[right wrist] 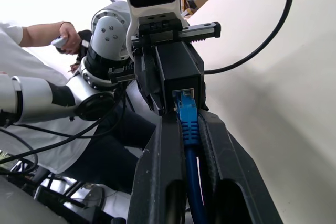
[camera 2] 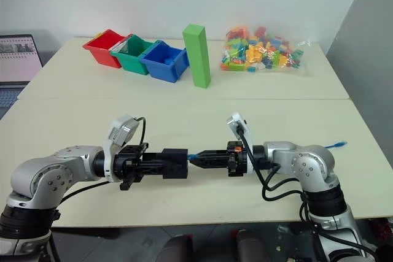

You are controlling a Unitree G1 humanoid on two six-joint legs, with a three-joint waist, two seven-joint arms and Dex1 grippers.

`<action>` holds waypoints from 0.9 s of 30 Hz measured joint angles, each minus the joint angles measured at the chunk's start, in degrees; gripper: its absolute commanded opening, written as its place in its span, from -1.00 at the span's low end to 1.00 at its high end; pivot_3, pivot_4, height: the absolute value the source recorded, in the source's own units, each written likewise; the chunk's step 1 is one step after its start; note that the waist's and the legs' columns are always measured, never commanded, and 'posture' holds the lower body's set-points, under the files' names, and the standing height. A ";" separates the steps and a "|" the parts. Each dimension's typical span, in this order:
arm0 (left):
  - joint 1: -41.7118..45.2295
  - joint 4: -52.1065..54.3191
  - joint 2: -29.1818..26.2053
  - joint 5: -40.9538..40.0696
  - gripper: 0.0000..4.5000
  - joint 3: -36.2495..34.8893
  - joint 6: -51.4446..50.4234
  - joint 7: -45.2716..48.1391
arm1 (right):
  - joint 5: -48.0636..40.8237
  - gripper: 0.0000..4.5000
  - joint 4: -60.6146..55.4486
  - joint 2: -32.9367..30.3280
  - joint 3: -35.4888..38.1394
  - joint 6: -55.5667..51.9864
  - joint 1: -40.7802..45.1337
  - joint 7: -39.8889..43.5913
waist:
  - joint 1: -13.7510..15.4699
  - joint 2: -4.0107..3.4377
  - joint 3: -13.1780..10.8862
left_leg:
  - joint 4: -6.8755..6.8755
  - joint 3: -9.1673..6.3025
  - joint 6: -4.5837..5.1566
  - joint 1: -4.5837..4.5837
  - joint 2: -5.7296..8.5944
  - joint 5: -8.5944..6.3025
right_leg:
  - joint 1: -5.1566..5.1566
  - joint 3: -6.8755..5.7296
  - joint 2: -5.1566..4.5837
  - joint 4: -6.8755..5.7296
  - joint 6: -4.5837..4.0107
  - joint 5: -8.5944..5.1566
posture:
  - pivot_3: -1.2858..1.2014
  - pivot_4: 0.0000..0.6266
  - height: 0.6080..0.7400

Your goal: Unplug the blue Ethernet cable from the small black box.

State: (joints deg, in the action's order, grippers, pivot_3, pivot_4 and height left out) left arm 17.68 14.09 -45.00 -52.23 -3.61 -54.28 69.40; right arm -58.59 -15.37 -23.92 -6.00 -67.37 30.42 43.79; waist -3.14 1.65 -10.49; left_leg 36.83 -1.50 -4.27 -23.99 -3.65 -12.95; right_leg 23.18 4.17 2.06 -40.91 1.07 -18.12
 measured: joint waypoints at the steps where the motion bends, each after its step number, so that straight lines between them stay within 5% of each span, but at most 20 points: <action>1: -0.13 0.03 -0.01 0.01 -0.64 0.03 0.07 0.05 | 0.00 -0.98 -0.03 -0.27 -0.09 0.02 -0.07 0.21 | 0.00 0.00 0.00 | 0.00 0.00 0.00 0.00 0.00 0.00 | 0.00 0.00 0.00 0.00 0.00 0.00 | 0.03 -0.52 1.00; 14: -1.13 0.49 -0.47 -0.39 -0.65 0.53 1.06 0.23 | -0.55 -0.98 -2.18 -1.03 -0.40 0.57 -1.28 -0.01 | -0.01 0.00 0.00 | 0.00 0.00 0.00 0.00 0.00 0.00 | 0.00 0.00 0.00 0.01 0.00 0.00 | 0.03 -0.52 1.00; 15: -1.13 0.55 -0.54 -0.44 -0.65 0.53 1.05 0.21 | -0.55 -0.67 -2.46 -1.07 -0.40 0.57 -1.28 -0.19 | 0.00 0.00 0.00 | 0.00 0.00 0.00 0.00 0.00 0.00 | 0.00 0.00 0.00 0.01 0.00 0.00 | 0.03 -0.52 1.00; 21: -1.46 -1.17 -2.29 0.49 -0.65 -0.18 0.90 -0.34 | -1.15 -0.10 -3.87 -2.04 2.39 0.59 -1.77 -0.93 | 0.00 -0.01 -0.01 | -0.02 0.00 0.00 0.00 -0.01 0.00 | 0.01 0.00 0.00 0.02 0.00 -0.01 | 0.03 -0.52 1.00; 27: -1.47 -1.17 -2.29 0.50 -0.65 -0.18 0.90 -0.27 | -1.00 -0.09 -4.88 -1.17 2.36 1.00 -2.86 -1.84 | 0.01 -0.01 -0.01 | -0.03 0.00 0.00 -0.01 0.00 0.00 | 0.01 0.00 0.00 0.03 0.00 -0.01 | 0.03 -0.52 1.00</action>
State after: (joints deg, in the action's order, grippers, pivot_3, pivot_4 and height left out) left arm 16.21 12.92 -47.29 -51.74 -3.79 -53.38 69.13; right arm -59.59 -20.26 -25.09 -3.64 -66.37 27.56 41.95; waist -3.13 1.65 -10.50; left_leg 36.80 -1.50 -4.27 -23.99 -3.65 -12.95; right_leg 23.19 4.18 2.06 -40.88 1.07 -18.13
